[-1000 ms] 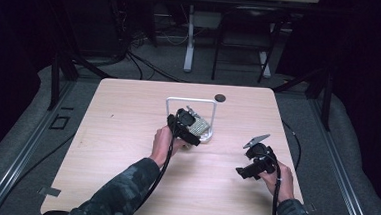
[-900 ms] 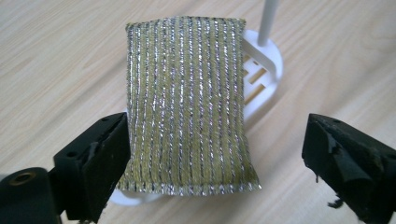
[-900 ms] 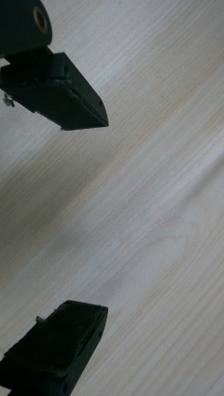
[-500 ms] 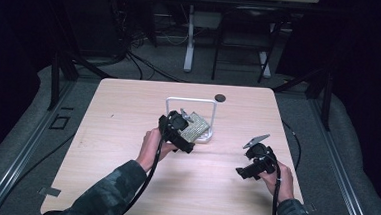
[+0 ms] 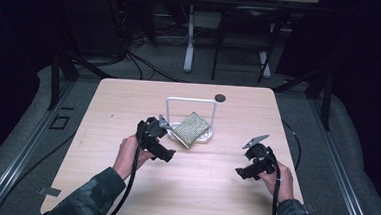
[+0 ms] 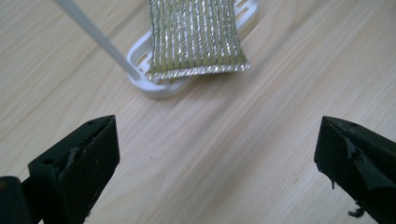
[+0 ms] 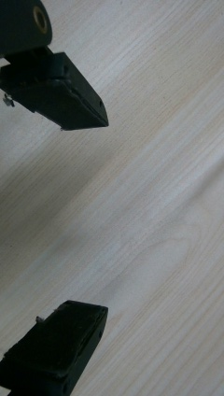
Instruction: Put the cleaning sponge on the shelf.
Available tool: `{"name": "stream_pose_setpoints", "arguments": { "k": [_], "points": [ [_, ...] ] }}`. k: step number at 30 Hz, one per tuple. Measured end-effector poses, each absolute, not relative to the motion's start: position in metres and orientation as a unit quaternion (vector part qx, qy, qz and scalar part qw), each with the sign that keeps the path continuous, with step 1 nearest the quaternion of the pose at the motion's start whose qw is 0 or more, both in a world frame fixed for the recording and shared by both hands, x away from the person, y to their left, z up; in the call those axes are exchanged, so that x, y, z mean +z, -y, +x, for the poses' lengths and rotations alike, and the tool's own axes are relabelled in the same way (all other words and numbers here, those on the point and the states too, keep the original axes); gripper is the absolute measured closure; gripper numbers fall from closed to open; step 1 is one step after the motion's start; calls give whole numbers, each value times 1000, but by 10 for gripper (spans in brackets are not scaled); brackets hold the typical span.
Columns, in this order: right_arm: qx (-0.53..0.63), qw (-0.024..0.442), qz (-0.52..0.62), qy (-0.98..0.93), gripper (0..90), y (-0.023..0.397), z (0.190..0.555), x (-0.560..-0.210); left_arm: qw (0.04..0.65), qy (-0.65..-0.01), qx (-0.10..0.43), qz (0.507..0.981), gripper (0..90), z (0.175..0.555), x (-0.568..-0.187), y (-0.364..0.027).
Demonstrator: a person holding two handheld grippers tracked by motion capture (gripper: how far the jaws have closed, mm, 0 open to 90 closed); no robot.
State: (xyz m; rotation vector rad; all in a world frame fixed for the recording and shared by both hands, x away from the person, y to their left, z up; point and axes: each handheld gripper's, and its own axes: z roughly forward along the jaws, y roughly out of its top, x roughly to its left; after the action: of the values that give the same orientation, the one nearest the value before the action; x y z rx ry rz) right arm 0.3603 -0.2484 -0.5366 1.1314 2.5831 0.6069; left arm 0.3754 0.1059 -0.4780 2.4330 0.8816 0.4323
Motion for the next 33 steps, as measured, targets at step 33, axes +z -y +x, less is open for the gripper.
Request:
{"name": "stream_pose_setpoints", "arguments": {
  "k": [33],
  "points": [
    [205, 121, 389, -890, 77, 248, 362, -541, 233, -349, 100, 902, 16, 343, -537, -183]
  ]
}}
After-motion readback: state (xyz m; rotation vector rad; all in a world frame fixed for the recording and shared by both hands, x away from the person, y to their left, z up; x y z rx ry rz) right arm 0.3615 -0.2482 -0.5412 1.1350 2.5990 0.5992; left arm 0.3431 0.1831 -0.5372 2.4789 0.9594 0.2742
